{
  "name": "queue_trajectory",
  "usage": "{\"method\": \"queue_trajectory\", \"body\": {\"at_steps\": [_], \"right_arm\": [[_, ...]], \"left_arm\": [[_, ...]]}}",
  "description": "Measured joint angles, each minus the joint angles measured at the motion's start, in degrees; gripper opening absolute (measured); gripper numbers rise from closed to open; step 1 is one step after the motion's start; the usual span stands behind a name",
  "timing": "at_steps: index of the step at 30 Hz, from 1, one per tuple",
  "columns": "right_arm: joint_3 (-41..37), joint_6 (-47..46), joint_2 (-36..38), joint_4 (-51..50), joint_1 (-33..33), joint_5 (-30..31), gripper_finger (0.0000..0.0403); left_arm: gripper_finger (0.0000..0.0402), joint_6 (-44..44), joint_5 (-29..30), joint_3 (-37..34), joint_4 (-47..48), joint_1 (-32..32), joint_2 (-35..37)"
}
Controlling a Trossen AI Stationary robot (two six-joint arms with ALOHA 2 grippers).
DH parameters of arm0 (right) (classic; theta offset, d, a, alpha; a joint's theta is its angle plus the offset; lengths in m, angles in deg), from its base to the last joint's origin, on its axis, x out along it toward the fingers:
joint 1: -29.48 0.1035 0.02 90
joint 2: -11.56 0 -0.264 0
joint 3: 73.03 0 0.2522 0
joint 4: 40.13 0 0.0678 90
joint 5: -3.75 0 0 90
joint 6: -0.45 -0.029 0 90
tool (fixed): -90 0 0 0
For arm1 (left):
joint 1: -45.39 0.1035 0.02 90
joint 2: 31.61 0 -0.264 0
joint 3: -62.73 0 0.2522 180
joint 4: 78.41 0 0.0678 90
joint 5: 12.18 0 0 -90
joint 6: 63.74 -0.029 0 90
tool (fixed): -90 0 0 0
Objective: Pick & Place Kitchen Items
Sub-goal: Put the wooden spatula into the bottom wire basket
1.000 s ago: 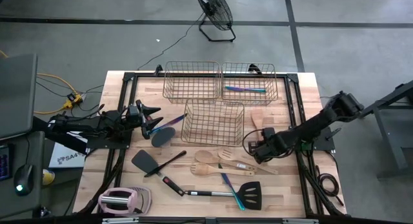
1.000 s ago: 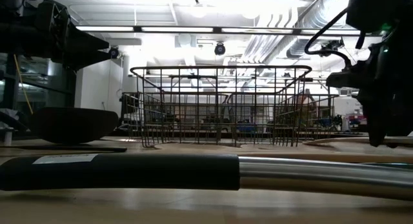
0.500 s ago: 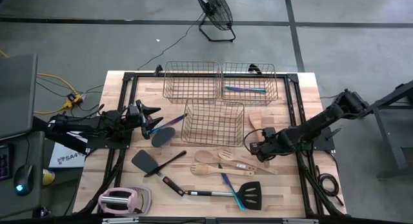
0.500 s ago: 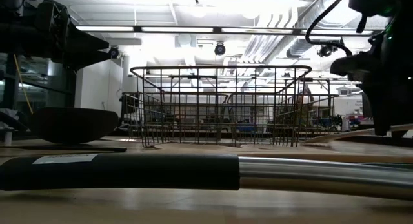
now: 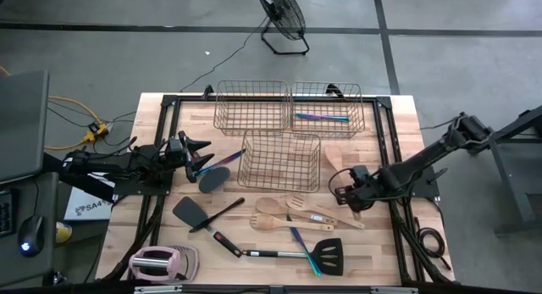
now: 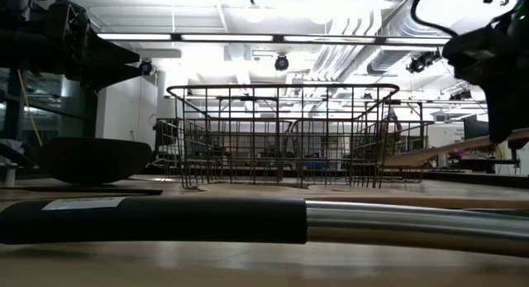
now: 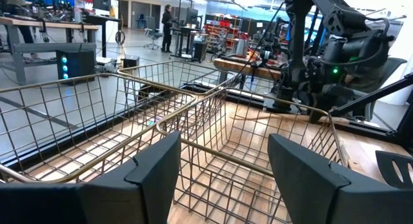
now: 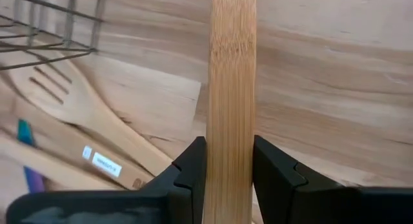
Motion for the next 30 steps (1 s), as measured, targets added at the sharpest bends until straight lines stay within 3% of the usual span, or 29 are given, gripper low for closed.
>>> {"method": "queue_trajectory", "body": {"at_steps": [20, 30], "right_arm": [[0.0, -0.3, 2.6, -2.4, 3.6, 7.4, 0.0089], [0.1, -0.3, 2.6, -2.2, 3.6, 7.9, 0.0089]], "left_arm": [[0.0230, 0.0, 0.0, 0.0, 0.0, 0.0, 0.0], [0.0230, 0.0, 0.0, 0.0, 0.0, 0.0, 0.0]]}}
